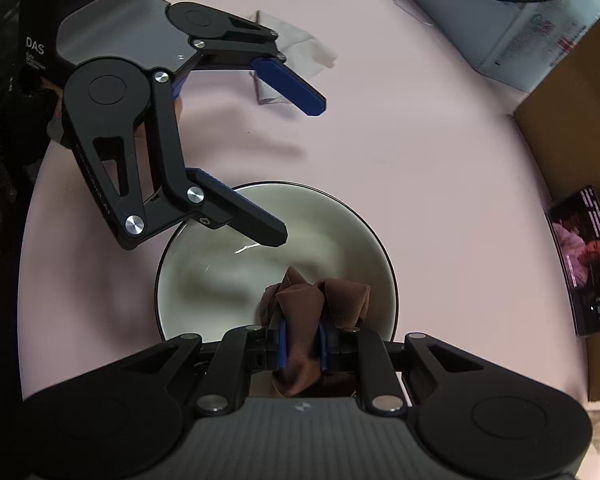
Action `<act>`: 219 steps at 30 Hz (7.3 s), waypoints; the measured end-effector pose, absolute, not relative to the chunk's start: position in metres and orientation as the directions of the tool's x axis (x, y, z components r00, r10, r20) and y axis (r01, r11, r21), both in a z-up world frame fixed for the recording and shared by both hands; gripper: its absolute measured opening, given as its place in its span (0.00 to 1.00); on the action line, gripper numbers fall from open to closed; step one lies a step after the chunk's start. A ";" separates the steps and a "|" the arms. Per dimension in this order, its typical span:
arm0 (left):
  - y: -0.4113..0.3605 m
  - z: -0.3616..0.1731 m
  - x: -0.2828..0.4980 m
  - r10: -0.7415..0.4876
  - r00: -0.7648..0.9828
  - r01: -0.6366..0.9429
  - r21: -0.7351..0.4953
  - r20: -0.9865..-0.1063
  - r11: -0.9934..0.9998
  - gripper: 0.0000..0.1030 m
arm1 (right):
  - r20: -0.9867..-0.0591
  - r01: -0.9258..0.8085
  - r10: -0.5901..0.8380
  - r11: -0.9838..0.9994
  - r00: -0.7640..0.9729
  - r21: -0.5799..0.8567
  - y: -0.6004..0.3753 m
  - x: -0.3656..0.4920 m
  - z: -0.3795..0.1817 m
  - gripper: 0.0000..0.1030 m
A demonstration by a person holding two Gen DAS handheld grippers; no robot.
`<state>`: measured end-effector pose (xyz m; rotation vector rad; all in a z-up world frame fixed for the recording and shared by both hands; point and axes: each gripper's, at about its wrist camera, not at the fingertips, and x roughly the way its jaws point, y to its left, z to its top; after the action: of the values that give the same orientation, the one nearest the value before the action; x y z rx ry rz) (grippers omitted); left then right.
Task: Clean bowl
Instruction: 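Rub the cloth around the bowl interior with the right tool, then keep wiping the bowl interior with the cloth in the right tool, then lift the brown cloth out of the bowl with the right tool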
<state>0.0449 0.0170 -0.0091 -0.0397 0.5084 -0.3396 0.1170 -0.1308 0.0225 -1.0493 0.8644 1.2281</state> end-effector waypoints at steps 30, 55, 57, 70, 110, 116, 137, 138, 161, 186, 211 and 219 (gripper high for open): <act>0.019 -0.011 0.052 -0.327 0.813 0.308 -0.121 -0.482 0.944 1.00 | -0.930 -0.980 0.347 -0.106 0.125 -0.171 -0.125 0.104 0.021 0.17; 0.015 -0.012 0.049 -0.329 0.809 0.310 -0.122 -0.488 0.943 1.00 | -0.936 -0.975 0.327 -0.132 0.129 -0.180 -0.126 0.106 0.023 0.17; 0.015 -0.012 0.049 -0.329 0.809 0.311 -0.121 -0.488 0.943 1.00 | -0.934 -0.973 0.327 -0.127 0.141 -0.192 -0.127 0.108 0.023 0.17; 0.015 -0.012 0.049 -0.330 0.809 0.310 -0.123 -0.487 0.943 1.00 | -0.942 -0.967 0.280 -0.122 0.184 -0.225 -0.138 0.112 0.025 0.17; 0.017 -0.012 0.050 -0.333 0.806 0.313 -0.126 -0.490 0.941 1.00 | -0.933 -0.962 0.285 -0.093 0.221 -0.256 -0.113 0.137 0.021 0.16; 0.018 -0.011 0.051 -0.333 0.805 0.313 -0.126 -0.491 0.941 1.00 | -0.942 -0.971 0.279 -0.099 0.185 -0.219 -0.122 0.130 0.029 0.17; 0.017 -0.011 0.050 -0.335 0.804 0.312 -0.130 -0.491 0.941 1.00 | -0.931 -0.961 0.287 -0.092 0.227 -0.262 -0.107 0.136 0.022 0.16; 0.017 -0.011 0.050 -0.335 0.804 0.312 -0.130 -0.491 0.941 1.00 | -0.931 -0.961 0.286 -0.091 0.225 -0.260 -0.108 0.135 0.022 0.16; 0.019 -0.012 0.053 -0.337 0.802 0.313 -0.134 -0.493 0.940 1.00 | -0.922 -0.955 0.303 -0.096 0.240 -0.280 -0.115 0.124 0.027 0.16; 0.017 -0.012 0.053 -0.338 0.800 0.314 -0.134 -0.496 0.940 1.00 | -0.920 -0.963 0.335 -0.103 0.204 -0.251 -0.109 0.131 0.022 0.16; 0.019 -0.012 0.055 -0.339 0.797 0.314 -0.138 -0.499 0.940 1.00 | -0.887 -0.976 0.419 0.001 0.197 -0.216 -0.122 0.129 0.022 0.16; 0.019 -0.012 0.055 -0.338 0.797 0.314 -0.136 -0.500 0.940 1.00 | -0.803 -0.950 0.510 0.199 0.309 -0.239 -0.143 0.120 0.016 0.16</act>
<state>0.0550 0.0190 -0.0122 -0.0468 0.5459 -0.3502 0.1199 -0.1425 0.0164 -0.8309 0.6489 1.1276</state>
